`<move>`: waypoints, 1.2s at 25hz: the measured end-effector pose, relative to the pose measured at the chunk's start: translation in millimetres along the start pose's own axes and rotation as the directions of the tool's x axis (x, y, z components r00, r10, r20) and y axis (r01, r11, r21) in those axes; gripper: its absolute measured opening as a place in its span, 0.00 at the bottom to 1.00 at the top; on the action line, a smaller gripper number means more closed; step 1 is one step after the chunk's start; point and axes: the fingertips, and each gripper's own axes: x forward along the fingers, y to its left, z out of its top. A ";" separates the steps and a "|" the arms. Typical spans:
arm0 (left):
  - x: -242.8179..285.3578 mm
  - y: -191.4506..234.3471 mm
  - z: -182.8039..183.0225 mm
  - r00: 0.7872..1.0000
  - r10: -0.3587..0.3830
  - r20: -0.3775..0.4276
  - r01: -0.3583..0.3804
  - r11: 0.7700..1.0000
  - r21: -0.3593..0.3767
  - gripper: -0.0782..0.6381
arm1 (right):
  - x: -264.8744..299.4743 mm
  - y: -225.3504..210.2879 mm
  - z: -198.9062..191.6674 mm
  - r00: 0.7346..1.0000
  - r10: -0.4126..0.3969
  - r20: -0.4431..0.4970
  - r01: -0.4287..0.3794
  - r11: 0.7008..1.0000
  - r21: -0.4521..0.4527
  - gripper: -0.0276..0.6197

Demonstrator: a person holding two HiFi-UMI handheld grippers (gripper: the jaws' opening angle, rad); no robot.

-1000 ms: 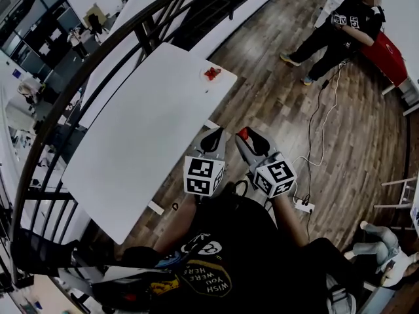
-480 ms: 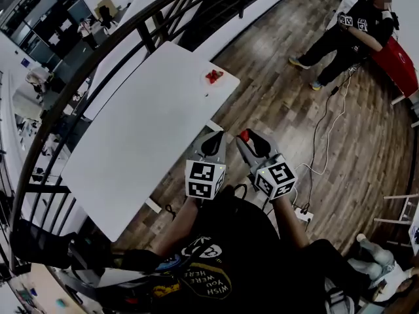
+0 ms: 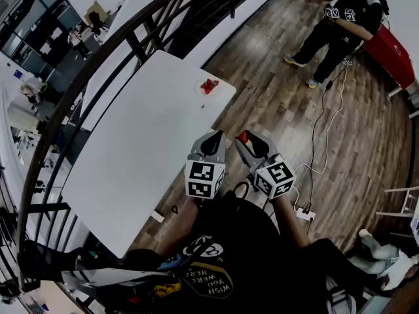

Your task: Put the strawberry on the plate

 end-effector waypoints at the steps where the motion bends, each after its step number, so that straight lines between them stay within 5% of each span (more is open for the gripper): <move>1: 4.3 4.4 1.8 1.000 -0.004 0.000 0.004 1.000 0.001 0.12 | 5.9 -1.9 1.7 1.000 -0.003 -0.002 0.003 1.000 -0.003 0.26; 9: 33.3 61.0 7.2 0.999 -0.022 -0.023 0.024 0.998 0.058 0.12 | 62.9 -9.1 6.2 0.999 -0.018 -0.026 0.018 0.999 -0.027 0.26; 30: 121.7 100.2 4.7 0.995 0.035 -0.095 -0.037 0.999 -0.022 0.12 | 121.8 -80.4 15.0 0.994 0.042 -0.097 -0.045 0.998 -0.031 0.26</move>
